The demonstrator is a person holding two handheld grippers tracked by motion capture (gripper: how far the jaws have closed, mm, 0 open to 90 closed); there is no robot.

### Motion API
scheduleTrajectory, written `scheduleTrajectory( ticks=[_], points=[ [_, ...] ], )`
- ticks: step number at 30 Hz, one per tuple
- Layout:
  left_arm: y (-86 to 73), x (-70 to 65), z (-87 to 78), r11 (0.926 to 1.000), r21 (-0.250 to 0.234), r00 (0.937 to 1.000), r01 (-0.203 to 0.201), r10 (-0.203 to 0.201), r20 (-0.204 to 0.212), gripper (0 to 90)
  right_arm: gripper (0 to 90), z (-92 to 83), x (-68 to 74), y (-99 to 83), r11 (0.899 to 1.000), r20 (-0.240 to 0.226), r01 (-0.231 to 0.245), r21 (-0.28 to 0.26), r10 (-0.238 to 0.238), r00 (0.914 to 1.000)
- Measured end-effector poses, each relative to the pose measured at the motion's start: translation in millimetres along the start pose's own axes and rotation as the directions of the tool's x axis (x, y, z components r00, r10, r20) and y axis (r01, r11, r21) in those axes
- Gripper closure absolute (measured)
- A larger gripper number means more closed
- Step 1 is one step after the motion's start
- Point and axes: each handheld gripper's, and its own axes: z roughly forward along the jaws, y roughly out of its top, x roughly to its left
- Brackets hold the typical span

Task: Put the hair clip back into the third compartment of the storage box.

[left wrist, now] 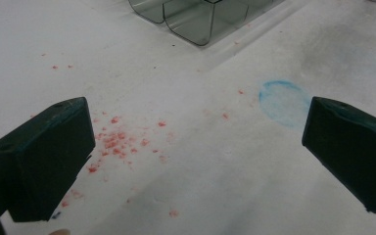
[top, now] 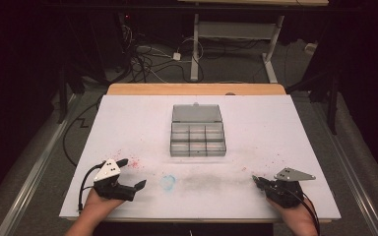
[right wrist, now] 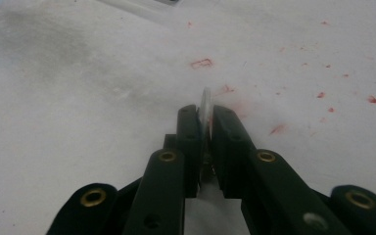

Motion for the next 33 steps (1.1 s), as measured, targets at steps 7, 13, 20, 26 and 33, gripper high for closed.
scheduleTrajectory(
  ticks=[7,13,20,26,33],
  points=[
    [-0.1,0.1,-0.1,1.0,-0.001,1.0,0.001,-0.001,0.001,0.0,84.1,-0.9,0.8,1.8,1.0,-0.006,0.014,-0.011,-0.014,0.9999],
    [-0.1,0.1,0.0,1.0,-0.001,1.0,0.0,0.0,0.001,0.0,84.1,-0.6,2.2,5.3,1.0,-0.009,0.015,-0.022,-0.015,0.9998],
    [0.0,0.2,0.0,1.0,0.0,1.0,0.0,0.0,0.002,0.0,84.1,3.2,3.9,9.9,0.999,-0.016,0.025,-0.026,-0.025,0.9996],
    [0.0,0.2,0.0,1.0,0.0,1.0,-0.001,0.001,0.003,0.0,84.1,7.1,8.8,14.6,0.999,-0.03,0.042,-0.035,-0.043,0.9986],
    [0.1,0.1,0.1,1.0,0.001,1.0,-0.003,0.003,0.003,0.0,84.1,10.6,15.5,17.9,0.997,-0.046,0.064,-0.04,-0.066,0.9968]
  ],
)
